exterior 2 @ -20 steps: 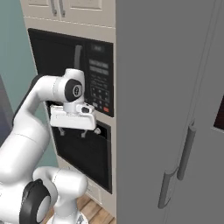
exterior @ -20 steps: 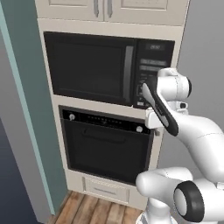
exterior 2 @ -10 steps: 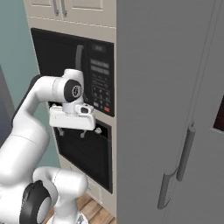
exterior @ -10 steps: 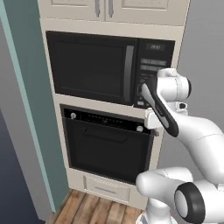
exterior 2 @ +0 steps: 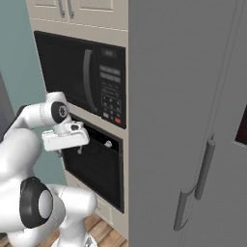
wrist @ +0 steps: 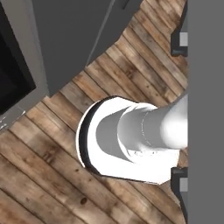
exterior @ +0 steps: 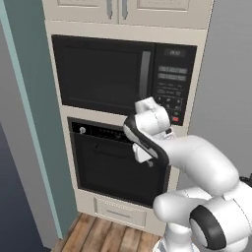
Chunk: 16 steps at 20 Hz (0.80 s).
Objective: Take the baked cake out of the oven and place it on the plate for cooling. Then close the oven door.
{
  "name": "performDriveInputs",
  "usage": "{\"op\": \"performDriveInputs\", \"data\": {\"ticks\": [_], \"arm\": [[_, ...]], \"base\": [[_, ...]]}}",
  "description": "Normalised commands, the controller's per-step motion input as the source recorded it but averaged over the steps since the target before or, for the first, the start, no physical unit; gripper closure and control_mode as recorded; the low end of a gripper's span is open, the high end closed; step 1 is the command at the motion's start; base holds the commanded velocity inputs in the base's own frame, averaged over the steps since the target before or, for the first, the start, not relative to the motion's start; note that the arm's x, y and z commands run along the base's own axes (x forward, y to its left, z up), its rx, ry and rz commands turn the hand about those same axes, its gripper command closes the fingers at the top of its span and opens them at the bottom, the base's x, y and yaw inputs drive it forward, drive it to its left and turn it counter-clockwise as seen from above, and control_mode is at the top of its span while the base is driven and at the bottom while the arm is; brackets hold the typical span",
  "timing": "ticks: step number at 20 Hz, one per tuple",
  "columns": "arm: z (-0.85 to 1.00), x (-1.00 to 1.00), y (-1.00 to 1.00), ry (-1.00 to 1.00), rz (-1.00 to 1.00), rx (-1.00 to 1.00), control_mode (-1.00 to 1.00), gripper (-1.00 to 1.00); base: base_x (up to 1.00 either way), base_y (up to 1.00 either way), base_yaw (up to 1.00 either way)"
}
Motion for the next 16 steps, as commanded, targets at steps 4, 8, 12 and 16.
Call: {"op": "performDriveInputs", "data": {"ticks": [4, 8, 12, 16], "arm": [[-0.07, 0.25, 0.09, 0.08, 0.06, -0.03, -1.0, -1.0], [0.0, 0.04, -0.01, 0.15, 0.0, 0.0, -1.0, -1.0], [-0.09, 0.05, 0.0, 0.12, 0.0, 0.0, -1.0, -1.0], [-0.16, 0.51, 0.0, 0.07, 0.0, -0.02, -1.0, -1.0]], "base": [[0.0, 0.0, 0.0], [0.0, 0.0, 0.0], [0.0, 0.0, 0.0], [0.0, 0.0, 0.0]]}}
